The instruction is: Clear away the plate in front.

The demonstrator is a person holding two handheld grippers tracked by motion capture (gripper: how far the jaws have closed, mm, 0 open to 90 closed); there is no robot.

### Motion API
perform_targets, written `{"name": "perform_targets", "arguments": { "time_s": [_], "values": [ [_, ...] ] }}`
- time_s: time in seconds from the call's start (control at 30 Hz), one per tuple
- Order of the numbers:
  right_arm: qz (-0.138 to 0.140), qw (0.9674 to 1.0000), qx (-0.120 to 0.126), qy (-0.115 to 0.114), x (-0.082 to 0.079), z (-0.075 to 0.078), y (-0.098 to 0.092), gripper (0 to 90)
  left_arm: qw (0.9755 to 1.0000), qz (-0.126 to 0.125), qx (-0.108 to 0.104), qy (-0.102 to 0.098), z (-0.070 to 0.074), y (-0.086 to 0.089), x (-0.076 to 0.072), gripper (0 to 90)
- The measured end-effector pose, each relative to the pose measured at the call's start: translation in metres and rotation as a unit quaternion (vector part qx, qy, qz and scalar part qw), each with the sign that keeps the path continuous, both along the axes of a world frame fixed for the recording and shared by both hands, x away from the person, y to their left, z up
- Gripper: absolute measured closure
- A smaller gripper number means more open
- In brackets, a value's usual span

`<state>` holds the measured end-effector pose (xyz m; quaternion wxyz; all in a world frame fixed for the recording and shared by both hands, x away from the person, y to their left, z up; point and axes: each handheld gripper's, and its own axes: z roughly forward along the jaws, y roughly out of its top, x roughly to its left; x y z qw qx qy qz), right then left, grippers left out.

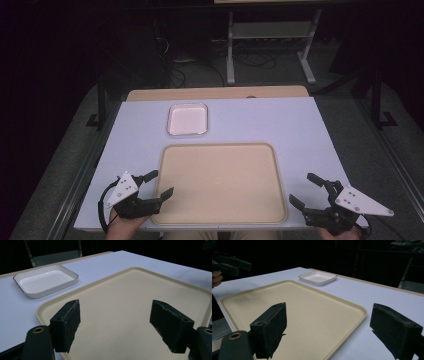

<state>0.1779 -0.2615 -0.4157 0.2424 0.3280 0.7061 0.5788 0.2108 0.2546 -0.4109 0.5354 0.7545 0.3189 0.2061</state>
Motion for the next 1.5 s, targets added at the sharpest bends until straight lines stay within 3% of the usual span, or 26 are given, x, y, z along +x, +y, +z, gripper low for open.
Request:
{"name": "perform_targets", "arguments": {
  "time_s": [0.97, 1.5],
  "values": [
    [-0.002, 1.0000, 0.000, -0.001, 0.0000, 0.0000, 0.0005, 13.1, 1.0000, 0.000, 0.004, 0.001, -0.0003, -0.0017, 0.0006, 23.7],
    [0.001, 1.0000, 0.000, -0.001, -0.0001, 0.0000, 0.0007, 13.1, 0.9998, -0.002, 0.019, 0.005, -0.0011, -0.0071, 0.0026, 21.8]
  ]
}}
